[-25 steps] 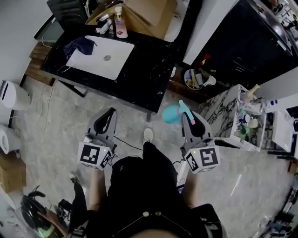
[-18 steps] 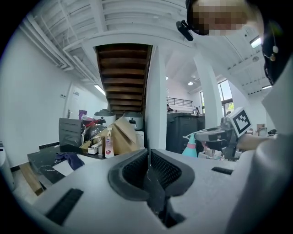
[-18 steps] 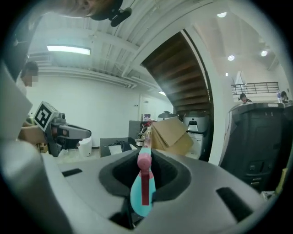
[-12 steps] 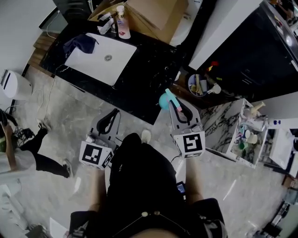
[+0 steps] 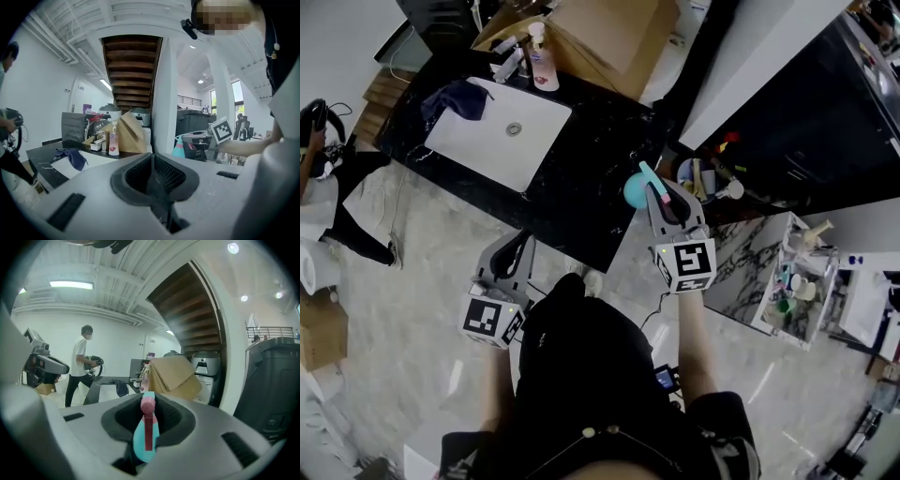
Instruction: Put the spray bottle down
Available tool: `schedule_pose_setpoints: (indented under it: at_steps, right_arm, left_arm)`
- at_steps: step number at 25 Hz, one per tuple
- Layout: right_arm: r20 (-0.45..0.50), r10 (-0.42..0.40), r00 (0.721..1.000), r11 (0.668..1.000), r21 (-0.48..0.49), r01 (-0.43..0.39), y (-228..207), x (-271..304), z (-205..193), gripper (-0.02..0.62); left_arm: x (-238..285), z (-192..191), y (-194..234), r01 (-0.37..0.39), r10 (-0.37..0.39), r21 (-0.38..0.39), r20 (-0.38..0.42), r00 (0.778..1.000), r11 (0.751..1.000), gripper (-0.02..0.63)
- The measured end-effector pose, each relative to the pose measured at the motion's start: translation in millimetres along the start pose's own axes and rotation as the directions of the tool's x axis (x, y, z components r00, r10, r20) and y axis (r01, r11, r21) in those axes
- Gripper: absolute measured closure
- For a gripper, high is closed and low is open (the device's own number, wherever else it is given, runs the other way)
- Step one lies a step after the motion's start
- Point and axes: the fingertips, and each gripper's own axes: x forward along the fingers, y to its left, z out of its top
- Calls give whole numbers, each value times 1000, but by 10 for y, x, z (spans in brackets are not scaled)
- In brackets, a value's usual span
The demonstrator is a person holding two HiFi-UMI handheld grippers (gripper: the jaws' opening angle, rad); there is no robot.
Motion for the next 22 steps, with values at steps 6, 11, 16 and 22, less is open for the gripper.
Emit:
schedule_pose_setpoints:
  at_steps: [6,11,16,22]
  right_arm:
    - [1,-22,1000,1000,22,22,-420,516,31,528]
    - [-16,-56,998,998,23,56,-781,979,4,528]
    - [-50,-83,995,996,41,85,-1093,1368,-108,528]
    - [-93,-99,991,992,67,106,-1355,1745,-263,528]
  left_arm:
    - [299,90,268,-9,9,-7,-23,1000,1000,581]
    - [565,106,557,-28,27,-10,-43,999,1000,581]
    - [802,115,855,-50,49,-18,-58,997,999,581]
    - [971,108,1057,-67,64,-21,-87,994,998,581]
